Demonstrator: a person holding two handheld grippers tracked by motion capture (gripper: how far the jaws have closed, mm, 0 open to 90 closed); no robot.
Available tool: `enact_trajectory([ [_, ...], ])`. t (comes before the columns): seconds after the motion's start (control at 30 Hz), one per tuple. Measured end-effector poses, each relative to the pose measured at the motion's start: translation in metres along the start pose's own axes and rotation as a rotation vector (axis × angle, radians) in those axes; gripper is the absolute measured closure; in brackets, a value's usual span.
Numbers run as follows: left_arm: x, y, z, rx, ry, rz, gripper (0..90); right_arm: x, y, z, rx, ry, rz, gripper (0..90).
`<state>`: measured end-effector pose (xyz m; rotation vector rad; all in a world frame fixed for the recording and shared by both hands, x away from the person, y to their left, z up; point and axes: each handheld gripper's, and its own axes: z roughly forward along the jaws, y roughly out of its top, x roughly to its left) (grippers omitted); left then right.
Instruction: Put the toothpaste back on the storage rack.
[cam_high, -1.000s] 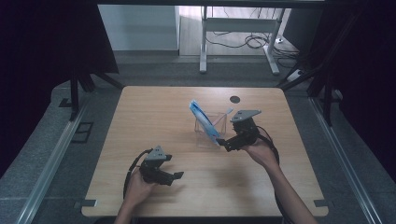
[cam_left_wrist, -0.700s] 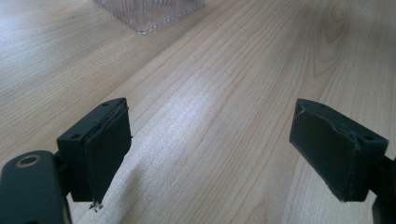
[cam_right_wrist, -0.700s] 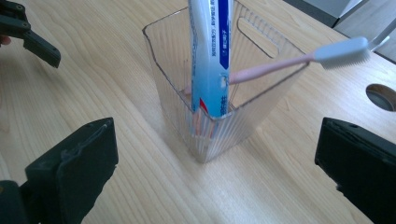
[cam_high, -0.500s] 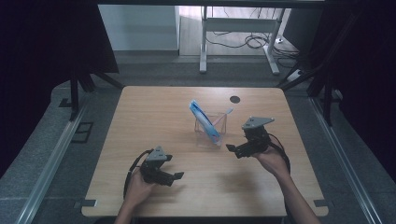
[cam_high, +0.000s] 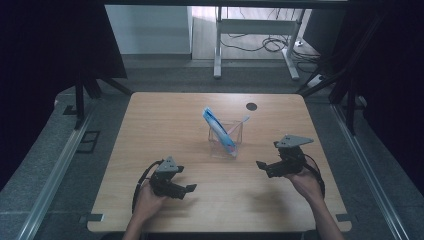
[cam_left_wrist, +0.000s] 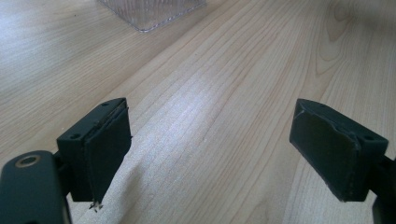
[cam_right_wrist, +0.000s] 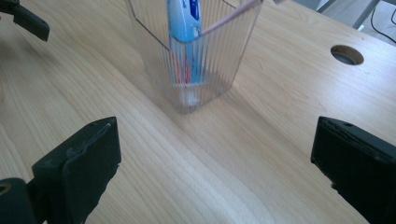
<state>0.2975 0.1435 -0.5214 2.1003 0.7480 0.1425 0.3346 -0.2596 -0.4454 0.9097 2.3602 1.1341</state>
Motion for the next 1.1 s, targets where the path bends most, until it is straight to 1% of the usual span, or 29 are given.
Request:
enact_trajectory([
  [0.2,0.000,-0.001,0.000,0.007,-0.010,-0.008,12.9,0.000,-0.018,-0.007,-0.002,-0.016,0.022,1.2],
  [0.37,-0.001,-0.001,0.001,0.015,-0.006,-0.002,12.9,-0.001,-0.035,-0.009,0.005,-0.025,0.030,1.2],
  [0.53,-0.001,-0.002,0.002,0.025,0.008,0.008,12.9,-0.002,-0.049,-0.008,0.001,-0.021,0.045,1.2],
  [0.67,-0.002,-0.002,0.003,0.031,0.019,0.012,12.9,-0.002,-0.062,-0.004,0.003,-0.015,0.056,1.2],
  [0.73,-0.002,-0.002,0.003,0.034,0.023,0.013,12.9,-0.001,-0.068,-0.001,0.014,-0.015,0.055,1.2],
  [0.83,-0.002,-0.003,0.004,0.044,0.031,0.020,12.9,-0.001,-0.076,0.004,0.048,-0.026,0.049,1.2],
  [1.0,-0.002,-0.003,0.005,0.055,0.034,0.023,12.9,0.002,-0.089,0.014,0.122,-0.027,0.026,0.3],
  [1.07,-0.003,-0.002,0.005,0.060,0.036,0.029,12.9,0.002,-0.090,0.014,0.126,-0.035,0.031,0.0],
  [1.1,-0.003,-0.001,0.005,0.060,0.037,0.031,12.9,0.001,-0.090,0.013,0.116,-0.040,0.039,0.0],
])
